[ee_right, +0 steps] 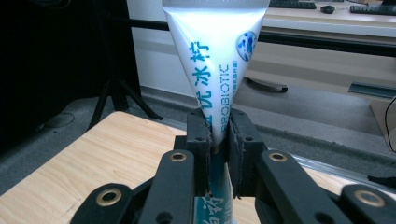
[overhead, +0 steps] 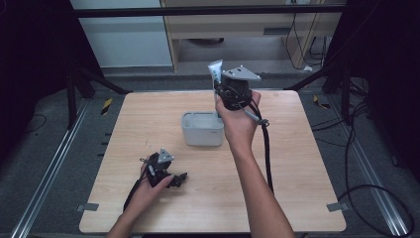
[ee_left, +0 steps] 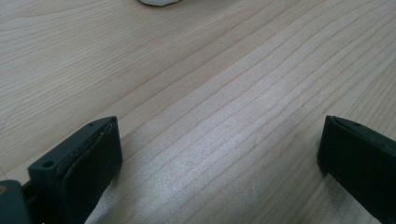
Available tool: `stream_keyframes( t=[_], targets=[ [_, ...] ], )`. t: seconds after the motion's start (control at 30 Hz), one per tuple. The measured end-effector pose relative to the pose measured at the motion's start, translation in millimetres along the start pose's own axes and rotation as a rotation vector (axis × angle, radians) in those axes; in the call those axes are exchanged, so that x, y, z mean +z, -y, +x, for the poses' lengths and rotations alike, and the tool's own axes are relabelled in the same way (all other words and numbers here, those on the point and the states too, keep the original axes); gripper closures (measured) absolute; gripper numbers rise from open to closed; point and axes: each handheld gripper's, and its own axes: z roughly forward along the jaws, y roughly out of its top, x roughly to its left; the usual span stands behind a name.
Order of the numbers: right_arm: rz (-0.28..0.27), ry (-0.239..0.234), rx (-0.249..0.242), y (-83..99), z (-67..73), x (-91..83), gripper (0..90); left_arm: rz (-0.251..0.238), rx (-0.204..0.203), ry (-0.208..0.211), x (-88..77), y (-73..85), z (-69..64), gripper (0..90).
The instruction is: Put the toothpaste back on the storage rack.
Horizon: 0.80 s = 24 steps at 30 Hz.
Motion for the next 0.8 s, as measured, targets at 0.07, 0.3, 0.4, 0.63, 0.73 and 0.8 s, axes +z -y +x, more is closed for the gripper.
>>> stream_keyframes(
  t=[0.07, 0.3, 0.4, 0.63, 0.73, 0.8],
  targets=[
    [-0.005, -0.001, 0.005, -1.1, 0.2, 1.1, 80.2, 0.000, 0.000, 0.000, 0.0, 0.0, 0.0, 0.0],
    [-0.014, -0.002, 0.004, -4.7, 4.1, 5.5, 80.2, 0.001, -0.001, 0.002, 0.0, 0.1, -0.1, 0.0],
    [-0.018, -0.002, 0.005, -5.2, 5.6, 7.6, 80.2, 0.001, -0.001, 0.003, -0.1, 0.1, 0.0, 0.0],
    [-0.019, 0.004, 0.008, -4.1, 6.7, 10.6, 80.2, 0.001, 0.000, 0.003, -0.1, 0.1, 0.0, 0.0],
    [-0.020, 0.002, 0.008, -4.1, 8.4, 12.1, 80.2, 0.001, 0.000, 0.003, -0.1, 0.1, 0.0, 0.0],
    [-0.022, 0.000, 0.007, -4.0, 10.1, 13.3, 80.2, 0.001, -0.001, 0.003, -0.1, 0.1, 0.0, 0.0]
  ],
)
